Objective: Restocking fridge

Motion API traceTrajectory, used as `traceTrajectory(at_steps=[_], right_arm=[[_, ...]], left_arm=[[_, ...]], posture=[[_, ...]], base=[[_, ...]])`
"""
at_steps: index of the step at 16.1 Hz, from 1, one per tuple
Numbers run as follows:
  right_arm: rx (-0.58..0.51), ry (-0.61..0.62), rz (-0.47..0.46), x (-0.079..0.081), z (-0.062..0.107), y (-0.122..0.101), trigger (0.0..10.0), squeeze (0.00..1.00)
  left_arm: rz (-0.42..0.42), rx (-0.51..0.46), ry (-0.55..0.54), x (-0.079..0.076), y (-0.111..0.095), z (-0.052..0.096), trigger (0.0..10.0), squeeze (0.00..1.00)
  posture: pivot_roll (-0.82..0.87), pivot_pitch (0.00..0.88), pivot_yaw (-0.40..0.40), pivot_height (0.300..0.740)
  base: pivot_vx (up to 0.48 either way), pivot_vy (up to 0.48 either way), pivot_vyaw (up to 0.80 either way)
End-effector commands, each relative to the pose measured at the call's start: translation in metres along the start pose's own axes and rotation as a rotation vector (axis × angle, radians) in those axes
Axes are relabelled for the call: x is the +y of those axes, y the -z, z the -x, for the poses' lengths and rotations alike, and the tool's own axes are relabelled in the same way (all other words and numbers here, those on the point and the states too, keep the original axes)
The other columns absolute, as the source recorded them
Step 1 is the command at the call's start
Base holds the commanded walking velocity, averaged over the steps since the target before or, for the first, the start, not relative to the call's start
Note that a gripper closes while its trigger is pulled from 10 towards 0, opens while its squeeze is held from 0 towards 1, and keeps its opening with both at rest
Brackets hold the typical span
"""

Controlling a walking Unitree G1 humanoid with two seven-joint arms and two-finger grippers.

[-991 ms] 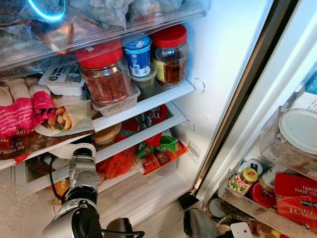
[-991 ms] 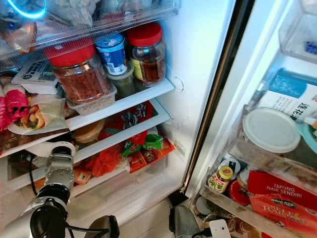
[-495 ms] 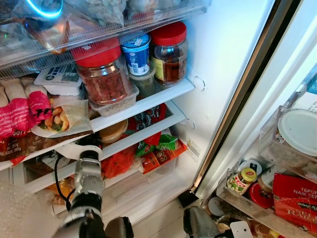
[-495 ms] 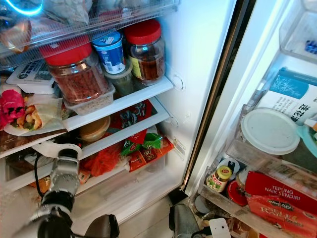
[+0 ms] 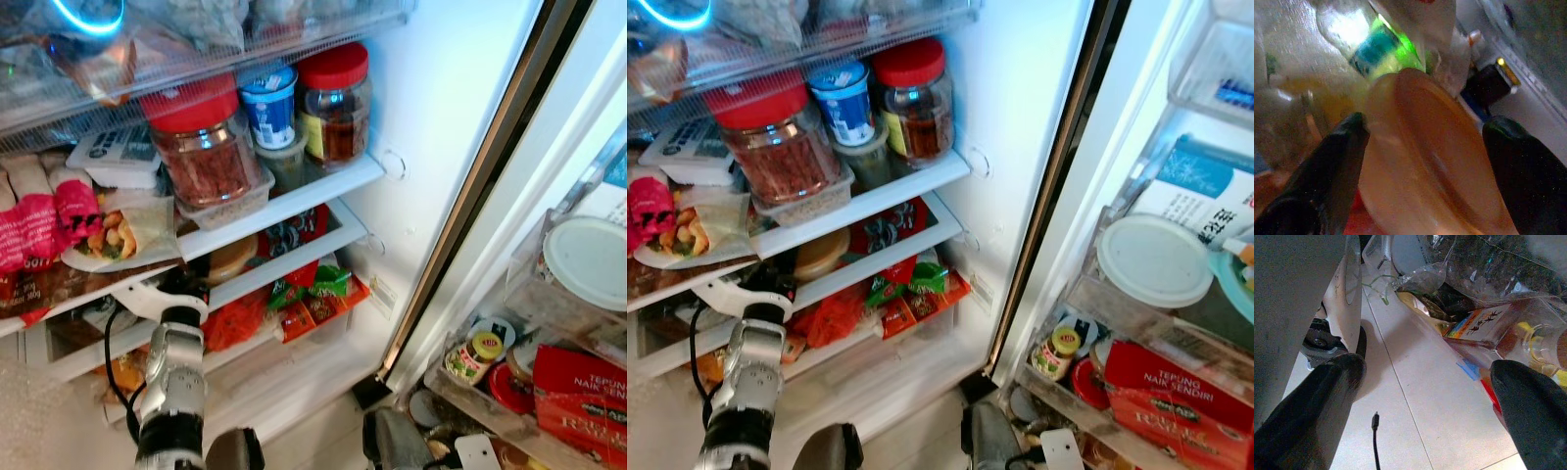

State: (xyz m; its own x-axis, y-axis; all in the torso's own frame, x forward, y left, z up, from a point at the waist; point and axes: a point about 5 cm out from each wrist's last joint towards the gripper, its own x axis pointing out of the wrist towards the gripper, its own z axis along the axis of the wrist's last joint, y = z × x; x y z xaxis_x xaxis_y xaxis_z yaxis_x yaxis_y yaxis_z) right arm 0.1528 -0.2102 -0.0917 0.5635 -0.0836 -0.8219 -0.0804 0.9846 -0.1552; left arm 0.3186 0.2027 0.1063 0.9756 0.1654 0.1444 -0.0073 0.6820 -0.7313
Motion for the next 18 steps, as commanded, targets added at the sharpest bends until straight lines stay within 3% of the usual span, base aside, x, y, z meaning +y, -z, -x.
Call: traceTrajectory(at_steps=[1,5,10,12,18], right_arm=[[-0.005,-0.034,-0.012,0.012,0.0,0.0,10.0,0.0],[-0.009,-0.034,-0.011,0.012,0.0,-0.001,10.0,0.0],[-0.01,-0.038,-0.006,0.012,-0.001,-0.002,10.0,0.0],[-0.009,-0.04,-0.002,0.012,-0.001,-0.002,10.0,0.0],[-0.009,-0.03,-0.004,0.01,-0.001,-0.002,10.0,0.0]], left_arm=[[-0.049,0.009,0.021,-0.004,-0.003,0.003,10.0,0.0],[-0.103,0.039,0.018,-0.002,-0.006,0.022,10.0,0.0],[-0.128,0.066,0.033,-0.004,-0.005,0.029,10.0,0.0],[-0.242,0.096,0.087,-0.008,-0.004,0.032,10.0,0.0],[-0.399,0.109,0.117,-0.012,-0.003,0.043,10.0,0.0]], posture=[[-0.13,0.126,0.037,0.617],[-0.13,0.114,0.04,0.617],[-0.13,0.097,0.043,0.617],[-0.13,0.09,0.045,0.617],[-0.12,0.102,0.042,0.617]], base=[[0.0,0.0,0.0],[0.0,0.0,0.0],[0.0,0.0,0.0],[0.0,0.0,0.0],[0.0,0.0,0.0]])
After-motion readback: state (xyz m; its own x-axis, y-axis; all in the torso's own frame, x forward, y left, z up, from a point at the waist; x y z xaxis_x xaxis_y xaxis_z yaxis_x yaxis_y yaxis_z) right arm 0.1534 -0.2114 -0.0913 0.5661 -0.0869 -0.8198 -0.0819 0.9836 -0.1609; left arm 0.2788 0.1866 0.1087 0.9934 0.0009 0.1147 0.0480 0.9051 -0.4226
